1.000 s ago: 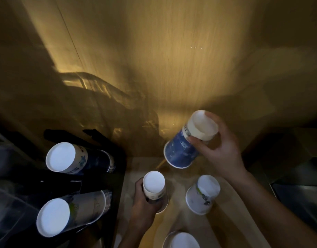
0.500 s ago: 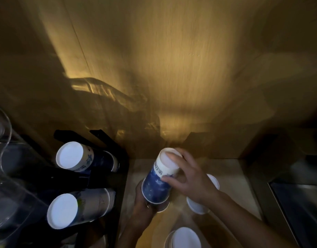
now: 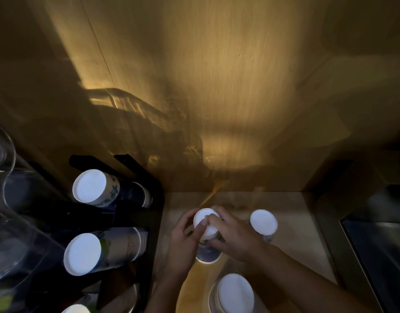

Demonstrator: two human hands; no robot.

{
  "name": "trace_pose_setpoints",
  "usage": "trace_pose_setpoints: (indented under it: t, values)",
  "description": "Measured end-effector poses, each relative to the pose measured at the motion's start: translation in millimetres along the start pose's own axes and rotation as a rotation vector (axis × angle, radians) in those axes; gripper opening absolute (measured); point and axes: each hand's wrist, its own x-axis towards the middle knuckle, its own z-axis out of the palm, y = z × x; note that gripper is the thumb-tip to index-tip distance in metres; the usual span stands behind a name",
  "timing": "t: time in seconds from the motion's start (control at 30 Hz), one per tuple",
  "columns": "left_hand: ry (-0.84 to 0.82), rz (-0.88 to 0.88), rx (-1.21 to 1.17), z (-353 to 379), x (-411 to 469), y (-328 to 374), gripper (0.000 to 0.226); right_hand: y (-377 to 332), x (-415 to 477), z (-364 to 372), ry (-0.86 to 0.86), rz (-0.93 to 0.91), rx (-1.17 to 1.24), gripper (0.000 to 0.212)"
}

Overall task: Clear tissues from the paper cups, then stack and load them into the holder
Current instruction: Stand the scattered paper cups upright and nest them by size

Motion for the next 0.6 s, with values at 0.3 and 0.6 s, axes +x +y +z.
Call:
trace_pose_setpoints:
  t: [0.3, 0.6]
  values:
    - [-0.034, 0.013, 0.145, -3, 7, 11, 0.017, -9, -9, -11, 0.015, 0.003, -0.087, 0.052]
    - [0.303, -0.143, 0.257, -18, -31, 3, 0.028, -22, -72, -9, 0.357, 0.202, 0.194, 0.019]
